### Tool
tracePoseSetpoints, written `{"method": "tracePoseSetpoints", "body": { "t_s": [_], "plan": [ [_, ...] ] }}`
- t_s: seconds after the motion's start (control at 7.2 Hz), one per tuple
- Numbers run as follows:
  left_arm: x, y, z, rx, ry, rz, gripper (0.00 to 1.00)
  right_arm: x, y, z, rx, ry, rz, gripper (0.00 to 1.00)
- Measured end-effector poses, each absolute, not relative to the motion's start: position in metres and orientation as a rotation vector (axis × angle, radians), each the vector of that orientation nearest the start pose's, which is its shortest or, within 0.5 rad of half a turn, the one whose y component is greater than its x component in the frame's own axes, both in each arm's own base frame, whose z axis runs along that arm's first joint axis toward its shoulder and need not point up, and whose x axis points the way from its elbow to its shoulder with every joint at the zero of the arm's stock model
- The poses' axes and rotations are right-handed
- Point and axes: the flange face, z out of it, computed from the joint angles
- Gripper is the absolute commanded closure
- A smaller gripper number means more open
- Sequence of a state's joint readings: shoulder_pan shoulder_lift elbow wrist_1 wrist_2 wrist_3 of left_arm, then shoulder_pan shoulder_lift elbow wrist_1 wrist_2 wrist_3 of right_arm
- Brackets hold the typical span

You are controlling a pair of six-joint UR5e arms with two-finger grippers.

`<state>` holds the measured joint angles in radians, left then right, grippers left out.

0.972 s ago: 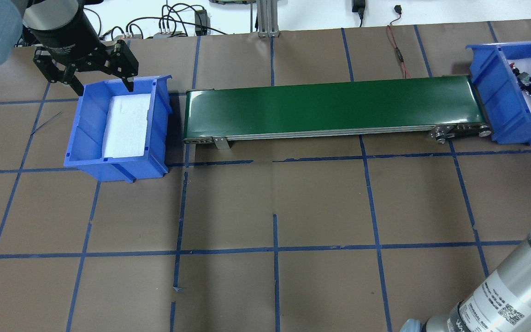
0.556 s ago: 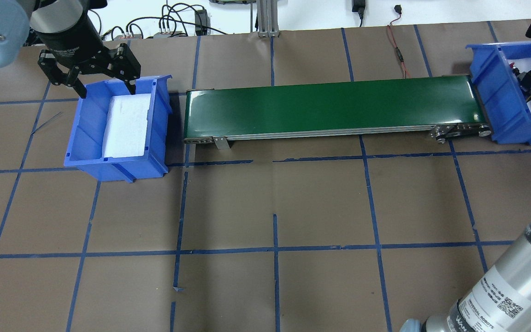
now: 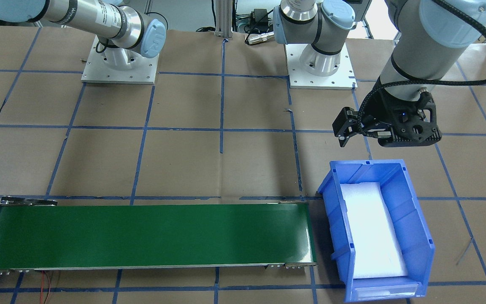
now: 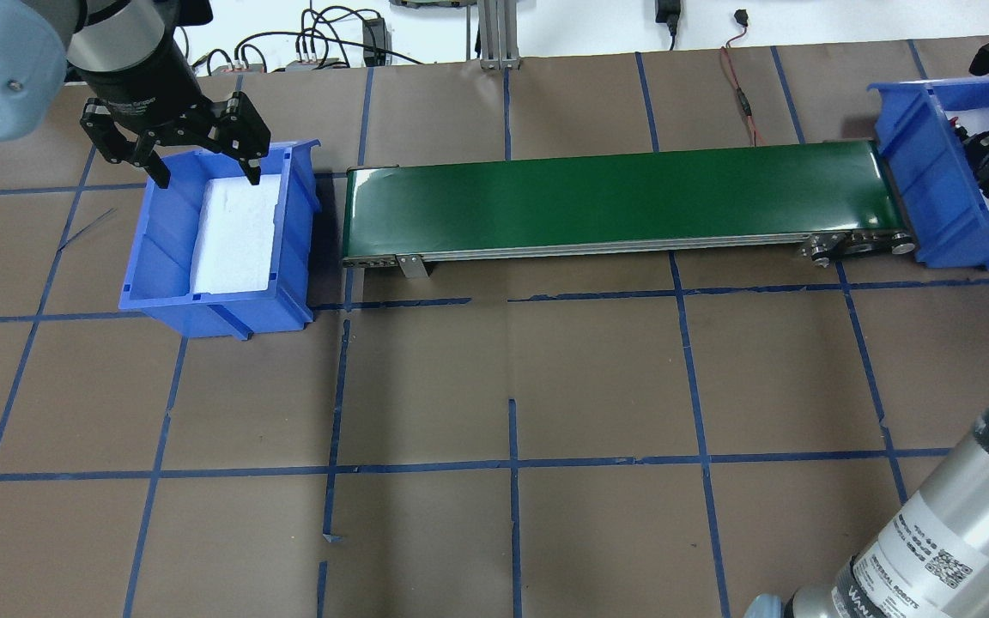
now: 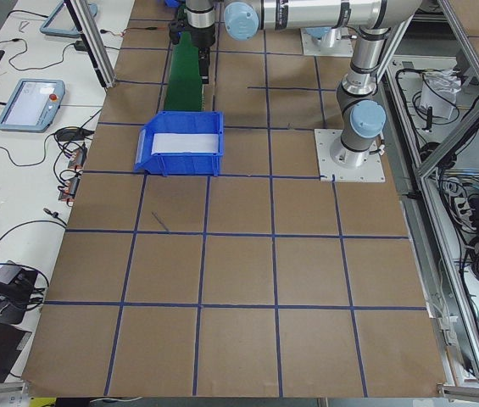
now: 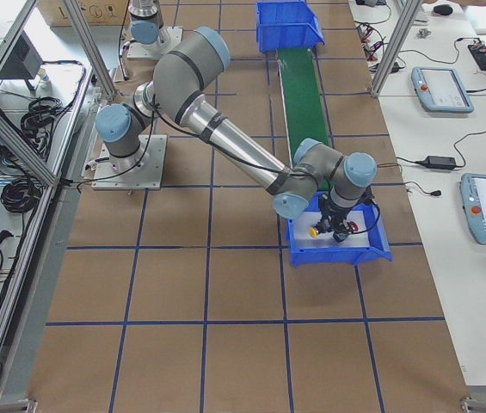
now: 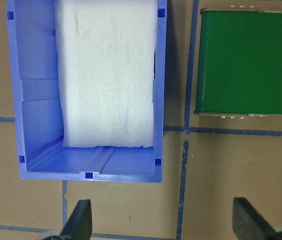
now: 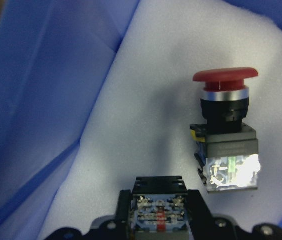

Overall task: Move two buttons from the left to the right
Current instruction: 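Lower the switch beside the first one and open the right gripper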

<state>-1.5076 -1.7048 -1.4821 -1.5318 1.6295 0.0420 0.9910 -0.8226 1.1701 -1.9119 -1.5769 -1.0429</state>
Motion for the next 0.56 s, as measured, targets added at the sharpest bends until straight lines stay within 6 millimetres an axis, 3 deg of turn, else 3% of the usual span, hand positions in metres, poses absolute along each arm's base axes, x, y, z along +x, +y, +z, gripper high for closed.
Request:
{"method": "tracePoseSetpoints", "body": {
  "t_s": [0.28, 0.56],
  "plan": [
    [-0.093, -0.557, 0.465, -0.015, 3.083, -0.005, 0.00, -0.304, -0.707, 0.244, -0.722, 3.054, 0.010, 0.18],
    [-0.093, -0.557, 0.466, -0.013, 3.081, -0.015, 0.00, -0.303, -0.711, 0.260, -0.722, 3.055, -0.035, 0.17]
  ]
}}
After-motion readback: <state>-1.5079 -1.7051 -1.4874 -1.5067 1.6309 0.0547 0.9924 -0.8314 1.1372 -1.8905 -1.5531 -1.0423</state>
